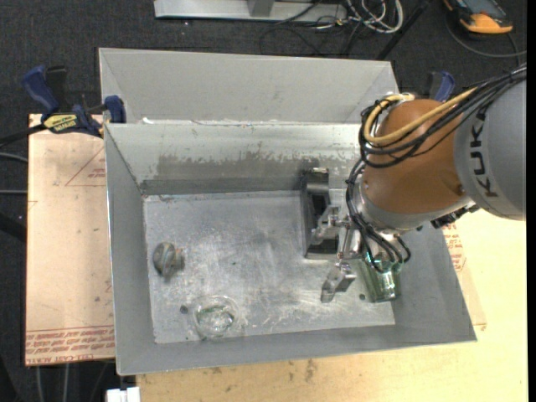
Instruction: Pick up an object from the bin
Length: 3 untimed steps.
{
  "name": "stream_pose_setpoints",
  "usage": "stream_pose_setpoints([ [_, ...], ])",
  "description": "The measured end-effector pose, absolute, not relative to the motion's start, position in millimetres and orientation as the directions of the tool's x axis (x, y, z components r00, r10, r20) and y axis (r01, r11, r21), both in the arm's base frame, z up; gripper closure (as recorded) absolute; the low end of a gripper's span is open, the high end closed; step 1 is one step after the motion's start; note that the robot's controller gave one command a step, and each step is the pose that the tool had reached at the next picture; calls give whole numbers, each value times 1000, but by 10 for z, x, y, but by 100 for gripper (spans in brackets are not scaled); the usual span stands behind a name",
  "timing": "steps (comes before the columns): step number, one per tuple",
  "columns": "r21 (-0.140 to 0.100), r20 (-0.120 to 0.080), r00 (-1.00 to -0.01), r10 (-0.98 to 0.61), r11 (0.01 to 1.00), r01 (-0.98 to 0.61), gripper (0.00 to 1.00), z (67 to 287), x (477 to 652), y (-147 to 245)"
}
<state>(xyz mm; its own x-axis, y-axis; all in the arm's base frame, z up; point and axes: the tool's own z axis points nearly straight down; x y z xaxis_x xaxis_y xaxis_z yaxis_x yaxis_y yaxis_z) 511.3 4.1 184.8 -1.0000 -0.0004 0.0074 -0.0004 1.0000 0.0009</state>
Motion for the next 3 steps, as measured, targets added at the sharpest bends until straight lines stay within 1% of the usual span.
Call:
stream_pose_setpoints([
  [1,1,0,-1000,0,1000,0,0,1887,5130,41],
  [2,2,0,-1000,-8,1000,-8,0,1923,5511,-393],
  [3,-2,-10,-999,-31,1000,-31,0,1494,5607,-547],
])
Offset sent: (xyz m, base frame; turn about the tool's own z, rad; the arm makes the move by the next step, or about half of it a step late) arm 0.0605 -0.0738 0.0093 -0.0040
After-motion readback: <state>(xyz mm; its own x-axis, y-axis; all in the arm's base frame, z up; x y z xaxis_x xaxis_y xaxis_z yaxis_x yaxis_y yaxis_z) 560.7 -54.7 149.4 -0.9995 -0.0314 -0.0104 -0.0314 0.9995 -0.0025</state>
